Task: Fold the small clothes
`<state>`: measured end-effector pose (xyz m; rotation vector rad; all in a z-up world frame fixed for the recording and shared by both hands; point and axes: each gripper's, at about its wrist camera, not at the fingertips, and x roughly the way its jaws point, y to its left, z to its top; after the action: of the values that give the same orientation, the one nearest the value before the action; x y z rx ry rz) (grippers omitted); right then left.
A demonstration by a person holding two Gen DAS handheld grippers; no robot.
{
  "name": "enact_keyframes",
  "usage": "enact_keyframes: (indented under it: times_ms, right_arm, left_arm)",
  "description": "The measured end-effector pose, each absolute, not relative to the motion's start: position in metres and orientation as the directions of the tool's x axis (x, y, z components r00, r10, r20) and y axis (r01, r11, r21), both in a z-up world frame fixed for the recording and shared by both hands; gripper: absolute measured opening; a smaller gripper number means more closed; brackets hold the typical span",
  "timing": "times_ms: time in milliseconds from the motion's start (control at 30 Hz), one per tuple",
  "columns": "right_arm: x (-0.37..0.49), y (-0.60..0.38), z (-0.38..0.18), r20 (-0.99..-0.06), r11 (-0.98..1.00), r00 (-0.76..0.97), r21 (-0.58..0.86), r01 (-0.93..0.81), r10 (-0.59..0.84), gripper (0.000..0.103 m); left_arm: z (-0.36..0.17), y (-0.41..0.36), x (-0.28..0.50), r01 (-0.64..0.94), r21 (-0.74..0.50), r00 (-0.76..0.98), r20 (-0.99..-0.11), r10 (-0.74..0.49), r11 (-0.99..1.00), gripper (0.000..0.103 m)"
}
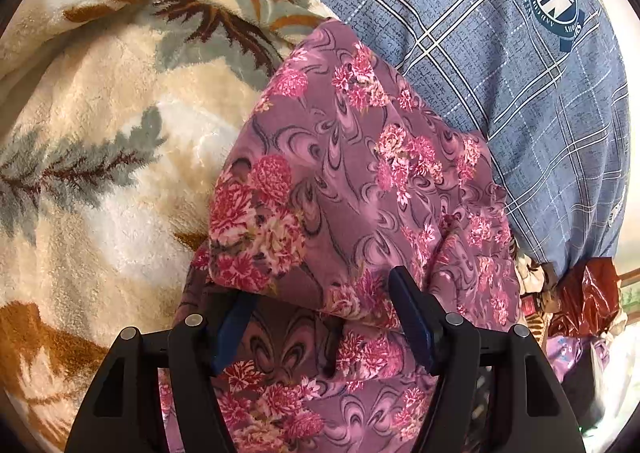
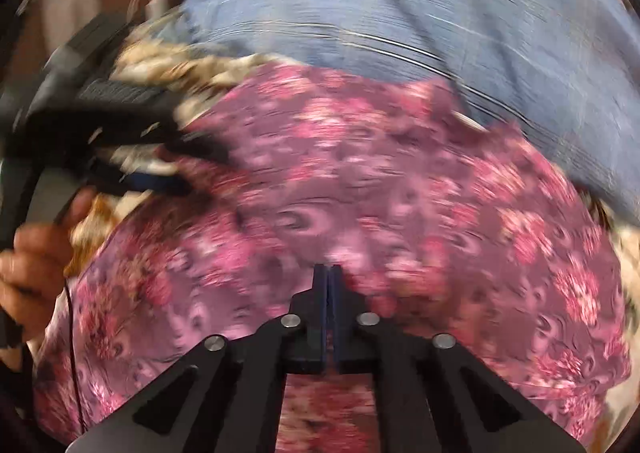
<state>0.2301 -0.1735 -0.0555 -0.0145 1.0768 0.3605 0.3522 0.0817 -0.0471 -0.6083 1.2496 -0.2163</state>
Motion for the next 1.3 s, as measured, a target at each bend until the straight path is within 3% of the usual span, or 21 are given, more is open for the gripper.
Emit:
enact_keyframes:
  times_ms: [100, 133, 267, 300, 333, 400, 533, 633, 700, 767, 800, 967, 1033, 1100, 1167, 1233, 1300]
  right_arm:
    - [0.242, -0.23, -0.055, -0.862, 0.975, 0.455, 0.201, -0.1, 0.224, 0.001]
    - [0.244, -0.254, -0.055, -0.851, 0.962, 0.456, 0.271, -0.042, 0.26, 0.004]
    - [0.232, -0.251, -0.04, -0.829, 0.947, 0.461, 0.302, -0.106, 0.316, 0.01]
    - [0.23, -0.242, -0.039, -0.823, 0.937, 0.45, 0.319, -0.14, 0.347, 0.019]
    - [0.224, -0.225, -0.038, -0.821, 0.93, 0.437, 0.316, -0.19, 0.368, 0.043]
    - [0.215, -0.196, -0.038, -0.825, 0.926, 0.431, 0.277, -0.254, 0.365, 0.061]
    - [0.205, -0.138, -0.031, -0.811, 0.921, 0.487, 0.154, -0.357, 0.324, 0.06]
    - [0.22, -0.105, -0.047, -0.855, 0.914, 0.462, 0.033, -0.404, 0.235, 0.06]
    - [0.228, -0.097, -0.059, -0.873, 0.908, 0.456, -0.038, -0.417, 0.173, 0.053]
    - [0.233, -0.112, -0.057, -0.861, 0.921, 0.471, -0.005, -0.39, 0.195, 0.018]
    - [0.236, -0.125, -0.054, -0.857, 0.931, 0.468, 0.038, -0.363, 0.218, 0.007]
    - [0.258, -0.259, -0.044, -0.843, 0.971, 0.498, 0.239, 0.01, 0.202, 0.006]
    - [0.258, -0.319, -0.057, -0.856, 0.922, 0.478, 0.327, 0.206, 0.197, 0.012]
    - [0.245, -0.348, -0.061, -0.826, 0.86, 0.501, 0.432, 0.272, 0.256, 0.014]
    - [0.236, -0.349, -0.059, -0.781, 0.824, 0.526, 0.515, 0.238, 0.336, 0.03]
    - [0.231, -0.34, -0.062, -0.767, 0.813, 0.527, 0.539, 0.219, 0.367, 0.074]
    - [0.236, -0.327, -0.071, -0.791, 0.827, 0.507, 0.51, 0.237, 0.342, 0.076]
  left_arm:
    - [-0.048, 0.084, 0.352, -0.174, -0.543, 0.317, -0.82, -0.476, 0.821, 0.067]
    - [-0.048, 0.084, 0.352, -0.176, -0.543, 0.318, -0.821, -0.474, 0.821, 0.067]
    - [-0.049, 0.081, 0.353, -0.176, -0.533, 0.315, -0.827, -0.466, 0.828, 0.067]
    - [-0.05, 0.08, 0.353, -0.176, -0.53, 0.315, -0.829, -0.463, 0.83, 0.067]
    - [-0.05, 0.079, 0.353, -0.174, -0.526, 0.315, -0.831, -0.459, 0.832, 0.067]
    - [-0.049, 0.077, 0.353, -0.17, -0.521, 0.315, -0.833, -0.455, 0.836, 0.067]
    - [-0.049, 0.075, 0.353, -0.167, -0.524, 0.313, -0.831, -0.459, 0.835, 0.067]
    - [-0.049, 0.076, 0.353, -0.167, -0.529, 0.311, -0.829, -0.465, 0.832, 0.067]
    - [-0.049, 0.077, 0.353, -0.167, -0.533, 0.308, -0.827, -0.47, 0.829, 0.067]
    - [-0.048, 0.079, 0.352, -0.165, -0.538, 0.31, -0.824, -0.475, 0.827, 0.067]
    - [-0.047, 0.081, 0.351, -0.164, -0.541, 0.312, -0.822, -0.477, 0.825, 0.067]
    - [-0.047, 0.079, 0.35, -0.157, -0.545, 0.305, -0.82, -0.484, 0.824, 0.067]
    - [-0.047, 0.074, 0.349, -0.146, -0.532, 0.3, -0.827, -0.475, 0.834, 0.067]
    - [-0.047, 0.07, 0.349, -0.136, -0.528, 0.296, -0.829, -0.474, 0.838, 0.067]
    - [-0.049, 0.065, 0.35, -0.132, -0.512, 0.295, -0.838, -0.46, 0.849, 0.067]
    - [-0.05, 0.061, 0.351, -0.132, -0.501, 0.295, -0.844, -0.449, 0.855, 0.067]
    - [-0.05, 0.058, 0.35, -0.124, -0.491, 0.302, -0.846, -0.439, 0.862, 0.067]
